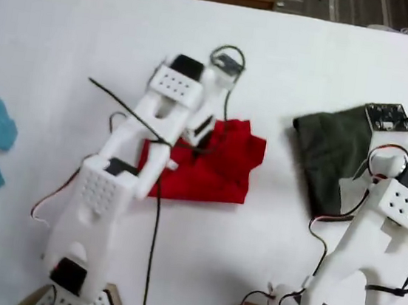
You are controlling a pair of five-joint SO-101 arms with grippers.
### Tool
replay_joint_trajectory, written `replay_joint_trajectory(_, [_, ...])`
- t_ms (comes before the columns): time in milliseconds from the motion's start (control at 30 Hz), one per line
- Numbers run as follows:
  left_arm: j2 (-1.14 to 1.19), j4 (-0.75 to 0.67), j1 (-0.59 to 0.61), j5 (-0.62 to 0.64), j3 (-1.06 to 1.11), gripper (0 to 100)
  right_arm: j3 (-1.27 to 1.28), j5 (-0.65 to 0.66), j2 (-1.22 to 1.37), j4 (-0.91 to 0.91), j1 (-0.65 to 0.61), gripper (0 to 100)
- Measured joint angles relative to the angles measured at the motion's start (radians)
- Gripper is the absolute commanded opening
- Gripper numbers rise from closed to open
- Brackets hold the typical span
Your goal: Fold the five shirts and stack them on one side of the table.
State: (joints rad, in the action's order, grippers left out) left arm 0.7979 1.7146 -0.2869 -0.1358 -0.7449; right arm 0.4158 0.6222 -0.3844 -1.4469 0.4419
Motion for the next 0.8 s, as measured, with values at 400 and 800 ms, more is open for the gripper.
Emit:
replay_joint_trajectory(400, [-0.017,0.049,-0.095,-0.006,0.003,20,0.000,0.000,0.000,0.000,0.000,38.3])
replay_joint_trajectory(800, [-0.267,0.049,-0.172,-0.006,0.281,20,0.000,0.000,0.000,0.014,0.000,38.3])
